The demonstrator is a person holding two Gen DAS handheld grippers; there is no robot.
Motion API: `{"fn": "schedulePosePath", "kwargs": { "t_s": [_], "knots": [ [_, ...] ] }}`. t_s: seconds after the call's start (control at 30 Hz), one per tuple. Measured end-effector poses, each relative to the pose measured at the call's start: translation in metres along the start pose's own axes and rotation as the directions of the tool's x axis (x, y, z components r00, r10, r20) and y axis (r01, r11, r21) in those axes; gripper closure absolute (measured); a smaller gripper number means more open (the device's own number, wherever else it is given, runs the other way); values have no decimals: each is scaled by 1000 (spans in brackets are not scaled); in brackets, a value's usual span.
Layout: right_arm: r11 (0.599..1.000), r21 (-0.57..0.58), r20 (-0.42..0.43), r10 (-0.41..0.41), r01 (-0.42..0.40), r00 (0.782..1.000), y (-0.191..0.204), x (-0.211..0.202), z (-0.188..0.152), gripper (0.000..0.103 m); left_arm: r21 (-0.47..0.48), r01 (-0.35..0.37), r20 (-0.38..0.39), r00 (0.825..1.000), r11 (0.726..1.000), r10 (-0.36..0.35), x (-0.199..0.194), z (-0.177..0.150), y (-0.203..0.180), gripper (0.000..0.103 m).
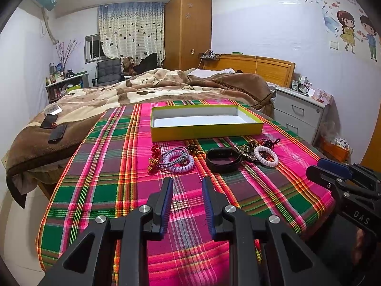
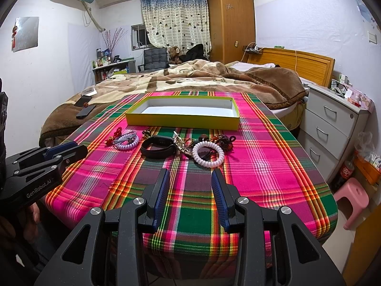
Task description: Organize jewelry
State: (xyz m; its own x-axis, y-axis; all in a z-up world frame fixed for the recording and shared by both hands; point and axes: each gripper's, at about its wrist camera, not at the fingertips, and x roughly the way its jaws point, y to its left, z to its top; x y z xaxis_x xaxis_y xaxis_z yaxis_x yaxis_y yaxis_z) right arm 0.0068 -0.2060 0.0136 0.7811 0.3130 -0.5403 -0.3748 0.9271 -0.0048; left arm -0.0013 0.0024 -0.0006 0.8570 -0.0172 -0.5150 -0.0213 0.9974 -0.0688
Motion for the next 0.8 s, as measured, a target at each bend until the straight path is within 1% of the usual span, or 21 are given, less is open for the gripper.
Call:
{"fn": "schedulePosePath", "kwargs": {
  "t_s": [0.3,0.33,0.53,0.57,0.6,0.63,0.8],
  "knots": [
    [1000,1,-2,0,0,1000,0,0,0,66,-15,7,-10,1000,1000,-7,1,-1,1,78],
    [1000,0,-2,0,0,1000,0,0,0,66,-24,11,-22,1000,1000,-12,2,-1,1,78],
    [1000,3,-7,0,0,1000,-2,1,1,66,-9,14,-45,999,1000,-15,7,-3,2,78],
    [1000,3,-8,-1,1,1000,-3,4,0,66,-30,26,-85,996,999,-28,12,-2,-1,78],
    [1000,3,-9,-1,1,1000,-3,4,0,66,-28,31,-89,996,999,-33,13,-1,-1,78],
    [1000,4,-12,0,0,1000,-4,5,0,66,-43,42,-116,992,998,-47,16,0,-2,78],
    [1000,14,-30,-3,4,1000,-12,17,3,66,-70,75,-147,985,995,-84,31,9,-3,78]
  ]
}}
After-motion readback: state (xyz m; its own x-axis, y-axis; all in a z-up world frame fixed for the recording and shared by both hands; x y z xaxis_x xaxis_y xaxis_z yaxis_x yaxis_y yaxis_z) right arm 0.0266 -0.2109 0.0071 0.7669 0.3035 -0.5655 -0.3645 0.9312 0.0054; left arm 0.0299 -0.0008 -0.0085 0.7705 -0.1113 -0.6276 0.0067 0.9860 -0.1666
